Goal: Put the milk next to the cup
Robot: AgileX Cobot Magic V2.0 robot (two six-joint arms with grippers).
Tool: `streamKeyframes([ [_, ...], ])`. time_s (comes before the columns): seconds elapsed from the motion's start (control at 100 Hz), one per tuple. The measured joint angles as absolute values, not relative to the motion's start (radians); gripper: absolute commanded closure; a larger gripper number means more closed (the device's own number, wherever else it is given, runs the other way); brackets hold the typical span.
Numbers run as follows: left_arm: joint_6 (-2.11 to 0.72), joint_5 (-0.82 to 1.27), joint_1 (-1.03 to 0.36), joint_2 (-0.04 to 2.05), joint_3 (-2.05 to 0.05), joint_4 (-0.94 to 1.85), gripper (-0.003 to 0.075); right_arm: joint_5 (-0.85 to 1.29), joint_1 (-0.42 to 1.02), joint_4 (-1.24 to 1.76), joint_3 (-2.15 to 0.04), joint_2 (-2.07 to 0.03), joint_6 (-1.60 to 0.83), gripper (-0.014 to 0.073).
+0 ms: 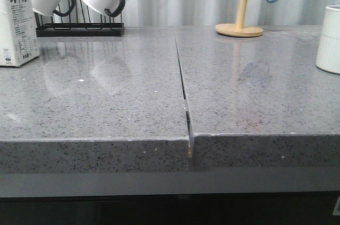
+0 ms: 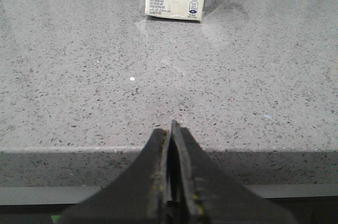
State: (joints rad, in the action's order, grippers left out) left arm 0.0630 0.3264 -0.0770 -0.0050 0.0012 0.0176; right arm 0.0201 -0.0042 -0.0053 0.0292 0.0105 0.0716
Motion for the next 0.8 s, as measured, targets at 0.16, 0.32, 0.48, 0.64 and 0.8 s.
streamKeyframes([
  [0.16,0.063,0.326,-0.077,-0.005,0.001,0.018,0.0741,0.020,-0.004,-0.007,0.029,0.011,0.072,0.0660],
  [0.32,0.063,0.326,-0.077,-0.005,0.001,0.018,0.0741,0.020,-0.004,-0.007,0.029,0.011,0.072,0.0660],
  [0.48,0.063,0.326,-0.077,-0.005,0.001,0.018,0.0741,0.036,-0.004,-0.020,0.027,0.011,0.072,0.0660],
  [0.64,0.063,0.326,-0.077,-0.005,0.001,0.018,0.0741,0.138,-0.004,-0.023,-0.019,0.011,0.072,0.0660],
  [0.8,0.063,0.326,-0.077,-0.005,0.001,0.018,0.0741,0.233,-0.004,-0.023,-0.087,-0.032,0.072,0.0660],
])
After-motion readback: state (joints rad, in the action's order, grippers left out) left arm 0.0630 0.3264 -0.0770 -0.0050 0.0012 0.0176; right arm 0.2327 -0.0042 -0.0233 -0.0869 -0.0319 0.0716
